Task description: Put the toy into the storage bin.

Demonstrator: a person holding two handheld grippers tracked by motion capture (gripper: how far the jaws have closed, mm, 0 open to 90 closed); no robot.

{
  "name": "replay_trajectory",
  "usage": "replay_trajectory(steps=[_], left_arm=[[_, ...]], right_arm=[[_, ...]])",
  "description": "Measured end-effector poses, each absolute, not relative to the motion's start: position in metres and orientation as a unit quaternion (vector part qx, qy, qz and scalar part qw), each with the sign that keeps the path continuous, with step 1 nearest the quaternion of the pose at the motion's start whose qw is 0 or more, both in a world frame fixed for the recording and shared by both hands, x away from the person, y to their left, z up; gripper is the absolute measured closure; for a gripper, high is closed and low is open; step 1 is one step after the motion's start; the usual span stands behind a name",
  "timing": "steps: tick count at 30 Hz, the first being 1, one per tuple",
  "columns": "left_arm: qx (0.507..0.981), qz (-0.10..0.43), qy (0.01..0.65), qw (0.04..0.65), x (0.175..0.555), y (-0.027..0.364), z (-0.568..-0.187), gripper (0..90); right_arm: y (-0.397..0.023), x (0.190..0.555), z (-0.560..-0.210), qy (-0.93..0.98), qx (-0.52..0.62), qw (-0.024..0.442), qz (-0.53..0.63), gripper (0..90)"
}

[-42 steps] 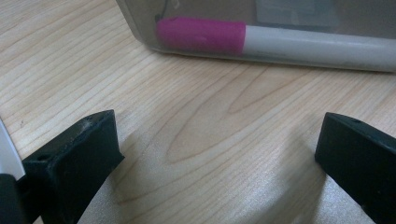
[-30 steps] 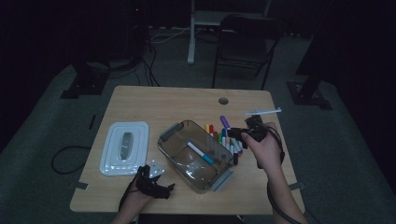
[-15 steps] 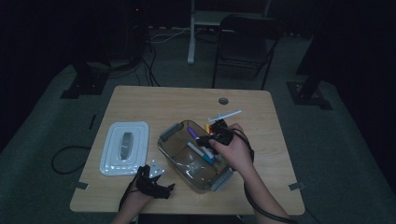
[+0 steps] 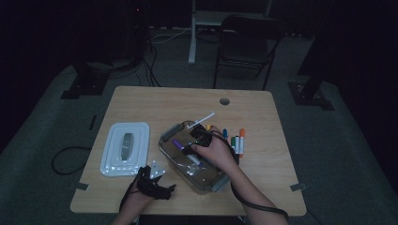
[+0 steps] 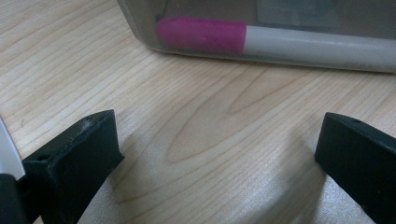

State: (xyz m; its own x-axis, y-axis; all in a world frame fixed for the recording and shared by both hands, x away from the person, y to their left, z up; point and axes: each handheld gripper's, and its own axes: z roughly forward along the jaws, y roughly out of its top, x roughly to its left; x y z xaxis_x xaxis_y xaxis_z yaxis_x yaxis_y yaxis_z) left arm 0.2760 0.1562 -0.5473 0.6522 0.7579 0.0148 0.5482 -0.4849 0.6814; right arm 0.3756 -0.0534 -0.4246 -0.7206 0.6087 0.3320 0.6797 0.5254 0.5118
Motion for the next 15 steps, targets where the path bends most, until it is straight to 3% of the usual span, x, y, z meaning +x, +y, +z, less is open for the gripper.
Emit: replay_trajectory(steps=[15], left_arm=[[0.846, 0.159, 0.386, 0.331, 0.276, 0.156, -0.547, 0.5]], right_arm=[[-0.028, 0.383, -0.462, -0.892, -0.366, 0.1, -0.246, 76.5]])
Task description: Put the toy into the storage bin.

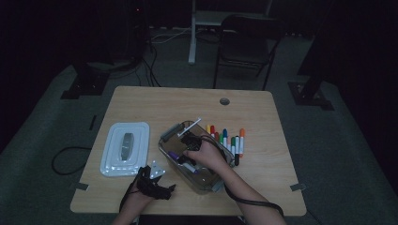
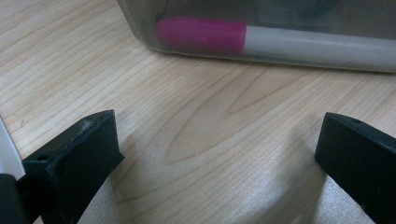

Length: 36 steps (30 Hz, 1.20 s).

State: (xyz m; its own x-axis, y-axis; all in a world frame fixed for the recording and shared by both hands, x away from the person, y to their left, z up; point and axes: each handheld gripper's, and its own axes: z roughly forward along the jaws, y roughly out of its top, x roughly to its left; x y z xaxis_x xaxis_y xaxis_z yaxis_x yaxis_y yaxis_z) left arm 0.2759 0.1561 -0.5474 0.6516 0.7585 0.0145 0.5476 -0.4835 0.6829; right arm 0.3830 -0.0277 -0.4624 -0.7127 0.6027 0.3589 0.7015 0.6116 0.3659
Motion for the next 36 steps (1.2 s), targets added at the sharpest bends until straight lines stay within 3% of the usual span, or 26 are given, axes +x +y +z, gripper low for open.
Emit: replay_trajectory(steps=[10, 14, 18, 29, 36], left_arm=[[0.846, 0.16, 0.386, 0.331, 0.276, 0.156, -0.547, 0.5], [0.847, 0.16, 0.386, 0.331, 0.276, 0.156, -0.547, 0.5], [0.846, 0.16, 0.386, 0.331, 0.276, 0.156, -0.547, 0.5], [0.847, 0.159, 0.385, 0.33, 0.276, 0.156, -0.547, 0.5], [0.847, 0.16, 0.385, 0.33, 0.276, 0.156, -0.547, 0.5]], right_arm=[[-0.02, 0.384, -0.478, -0.903, -0.375, 0.086, -0.191, 76.1], [-0.023, 0.384, -0.476, -0.896, -0.38, 0.104, -0.206, 69.5], [-0.034, 0.383, -0.462, -0.888, -0.371, 0.09, -0.257, 65.4], [-0.125, 0.376, -0.395, -0.835, -0.393, -0.024, -0.384, 53.7], [-0.193, 0.379, -0.398, -0.794, -0.453, -0.073, -0.398, 45.8]])
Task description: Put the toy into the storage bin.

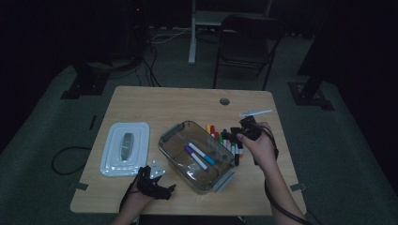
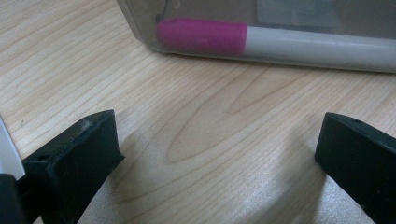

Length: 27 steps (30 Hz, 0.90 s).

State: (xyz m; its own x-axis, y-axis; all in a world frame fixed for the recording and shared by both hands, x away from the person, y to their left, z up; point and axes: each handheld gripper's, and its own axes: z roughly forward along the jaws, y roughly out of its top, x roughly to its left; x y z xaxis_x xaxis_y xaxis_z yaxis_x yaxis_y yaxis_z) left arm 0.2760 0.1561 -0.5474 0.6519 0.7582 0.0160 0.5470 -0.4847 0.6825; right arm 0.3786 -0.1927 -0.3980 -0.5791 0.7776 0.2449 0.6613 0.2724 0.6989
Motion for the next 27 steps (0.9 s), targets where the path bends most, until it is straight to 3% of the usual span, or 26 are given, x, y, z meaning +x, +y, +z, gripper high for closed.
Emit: replay_trajectory(steps=[9, 15, 22, 27], left_arm=[[0.847, 0.159, 0.385, 0.329, 0.276, 0.156, -0.547, 0.5], [0.847, 0.159, 0.385, 0.329, 0.276, 0.156, -0.547, 0.5], [0.847, 0.159, 0.385, 0.329, 0.276, 0.156, -0.547, 0.5], [0.847, 0.159, 0.385, 0.329, 0.276, 0.156, -0.547, 0.5]], right_arm=[[-0.242, 0.401, -0.457, 0.745, 0.565, 0.099, 0.341, 59.7], [-0.247, 0.42, -0.499, 0.725, 0.607, 0.093, 0.311, 61.9], [-0.247, 0.433, -0.522, 0.713, 0.632, 0.094, 0.289, 64.9], [-0.252, 0.434, -0.523, 0.705, 0.642, 0.11, 0.279, 75.2]])
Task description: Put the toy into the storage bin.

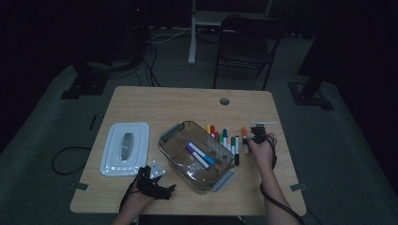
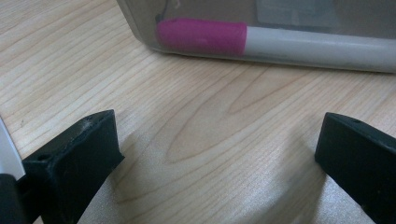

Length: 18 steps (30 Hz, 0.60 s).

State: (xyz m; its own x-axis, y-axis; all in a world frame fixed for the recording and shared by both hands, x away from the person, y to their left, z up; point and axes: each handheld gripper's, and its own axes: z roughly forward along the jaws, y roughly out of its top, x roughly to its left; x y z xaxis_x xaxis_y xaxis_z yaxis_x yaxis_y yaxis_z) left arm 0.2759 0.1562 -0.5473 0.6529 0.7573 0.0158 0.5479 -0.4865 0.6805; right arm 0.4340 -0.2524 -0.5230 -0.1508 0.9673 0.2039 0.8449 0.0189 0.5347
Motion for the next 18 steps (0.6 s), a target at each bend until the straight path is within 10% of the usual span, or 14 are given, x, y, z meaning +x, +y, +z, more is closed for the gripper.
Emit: replay_trajectory(steps=[18], left_arm=[[0.847, 0.159, 0.385, 0.329, 0.276, 0.156, -0.547, 0.5]], right_arm=[[-0.268, 0.407, -0.471, 0.685, 0.635, 0.103, 0.342, 76.4]])
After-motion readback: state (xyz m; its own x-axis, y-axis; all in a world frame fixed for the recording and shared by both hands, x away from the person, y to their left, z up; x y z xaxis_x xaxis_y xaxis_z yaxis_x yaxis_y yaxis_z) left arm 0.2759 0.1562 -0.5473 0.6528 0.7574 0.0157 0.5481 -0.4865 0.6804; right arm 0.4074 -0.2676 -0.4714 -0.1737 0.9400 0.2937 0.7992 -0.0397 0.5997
